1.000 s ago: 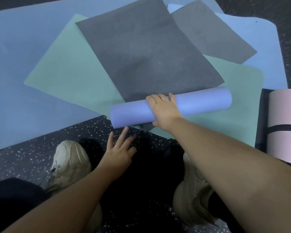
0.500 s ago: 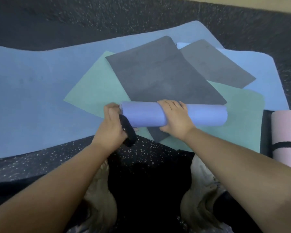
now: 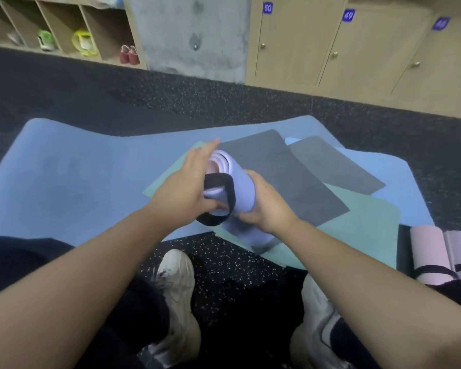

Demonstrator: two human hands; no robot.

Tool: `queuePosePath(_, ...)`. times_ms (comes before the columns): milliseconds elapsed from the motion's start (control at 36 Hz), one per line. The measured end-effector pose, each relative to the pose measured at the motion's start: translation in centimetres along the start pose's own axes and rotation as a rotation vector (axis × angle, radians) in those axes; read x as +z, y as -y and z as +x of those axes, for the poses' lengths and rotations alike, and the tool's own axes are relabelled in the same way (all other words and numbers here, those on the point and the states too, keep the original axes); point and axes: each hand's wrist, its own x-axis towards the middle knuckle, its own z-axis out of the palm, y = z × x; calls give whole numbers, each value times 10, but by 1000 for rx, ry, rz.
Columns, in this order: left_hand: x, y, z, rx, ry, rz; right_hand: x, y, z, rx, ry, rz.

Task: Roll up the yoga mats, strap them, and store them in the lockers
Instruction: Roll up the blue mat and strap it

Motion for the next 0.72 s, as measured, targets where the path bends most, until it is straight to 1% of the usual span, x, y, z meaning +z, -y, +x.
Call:
queuePosePath(56,-10,-5,-4,33,2,68,2,13,-3,-24,18,20)
queuePosePath(111,-16,-10,-7,14,-15,92,1,29,-8,-74,7,52)
queuePosePath(222,-18,-20,-11,-4,-31,176,-12,60,-33,-150,-79,233)
queuePosePath(250,-17,-22,-11,-3,-29,178,-15,62,-41,-148,-87,257)
queuePosePath(306,-14,-27,-12,15,-6,171,-18,58,-52,-124,-97,229)
queuePosePath(389,-10,-34,-11,53,31,155,-23,49,-59,-50,-96,202)
queuePosePath(472,-6,-32,-9,100,82,70,-23,46,-64,-9,-148,229)
queuePosePath(528,-5,-27,-11,174,104,22,-19,42,-68,-4,-180,255)
queuePosePath(556,-4,-23,-13,216,93,26,-17,40,-69,7,-196,260)
queuePosePath(611,-4,-14,-15,245,38,42,-13,36,-69,47,-219,275)
queuePosePath(667,-10,-10,-13,302,-74,28,-9,33,-67,68,-226,281)
queuePosePath(722,-19,-7,-9,361,-188,72,-7,29,-65,97,-245,280)
